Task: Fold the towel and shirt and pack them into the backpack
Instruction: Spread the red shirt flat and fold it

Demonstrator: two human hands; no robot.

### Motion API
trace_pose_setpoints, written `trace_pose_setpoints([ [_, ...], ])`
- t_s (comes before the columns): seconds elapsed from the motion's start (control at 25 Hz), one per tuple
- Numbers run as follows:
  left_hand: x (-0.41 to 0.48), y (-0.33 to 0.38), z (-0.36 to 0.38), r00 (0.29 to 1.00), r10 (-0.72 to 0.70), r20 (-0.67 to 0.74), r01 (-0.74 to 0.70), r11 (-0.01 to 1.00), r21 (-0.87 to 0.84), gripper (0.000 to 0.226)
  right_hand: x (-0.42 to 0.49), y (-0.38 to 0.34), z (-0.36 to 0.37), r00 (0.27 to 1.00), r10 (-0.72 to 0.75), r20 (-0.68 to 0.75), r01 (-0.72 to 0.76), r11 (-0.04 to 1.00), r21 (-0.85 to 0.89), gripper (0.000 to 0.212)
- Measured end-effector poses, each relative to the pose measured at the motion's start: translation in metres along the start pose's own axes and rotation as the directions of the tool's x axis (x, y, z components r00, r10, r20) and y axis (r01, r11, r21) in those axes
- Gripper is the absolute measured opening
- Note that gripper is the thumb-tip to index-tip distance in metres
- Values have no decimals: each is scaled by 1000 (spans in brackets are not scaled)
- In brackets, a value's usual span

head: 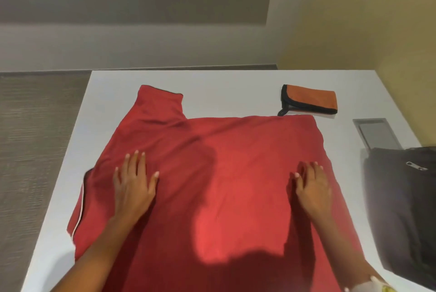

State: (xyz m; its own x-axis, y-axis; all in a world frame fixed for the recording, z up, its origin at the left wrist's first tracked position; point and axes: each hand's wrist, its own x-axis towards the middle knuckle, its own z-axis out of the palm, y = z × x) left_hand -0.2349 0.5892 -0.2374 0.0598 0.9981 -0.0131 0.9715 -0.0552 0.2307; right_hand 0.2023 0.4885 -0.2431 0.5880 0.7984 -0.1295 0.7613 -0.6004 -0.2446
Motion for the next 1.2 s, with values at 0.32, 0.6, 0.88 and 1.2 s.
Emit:
trace_pose_setpoints([
  [0.32, -34, -35, 30, 977, 39, 209, -64, 992, 111, 88, -34, 65, 18, 971, 113, 210, -80, 984, -158, 66],
  [0.6, -92, -40, -4, 996, 14, 90, -22, 996, 85, 73, -70, 28, 9, 995, 5, 101, 7, 994, -112, 65],
  [0.88, -158, -50, -4, 989, -37, 140, 20, 992, 121, 77, -142, -67, 38, 949, -254, 187, 277, 955, -108, 64],
  [1.2, -206, -85, 21, 980, 56, 189, -68, 996, 58, 78, -236, -120, 93, 910, -347, 226, 382, 915, -133, 75],
])
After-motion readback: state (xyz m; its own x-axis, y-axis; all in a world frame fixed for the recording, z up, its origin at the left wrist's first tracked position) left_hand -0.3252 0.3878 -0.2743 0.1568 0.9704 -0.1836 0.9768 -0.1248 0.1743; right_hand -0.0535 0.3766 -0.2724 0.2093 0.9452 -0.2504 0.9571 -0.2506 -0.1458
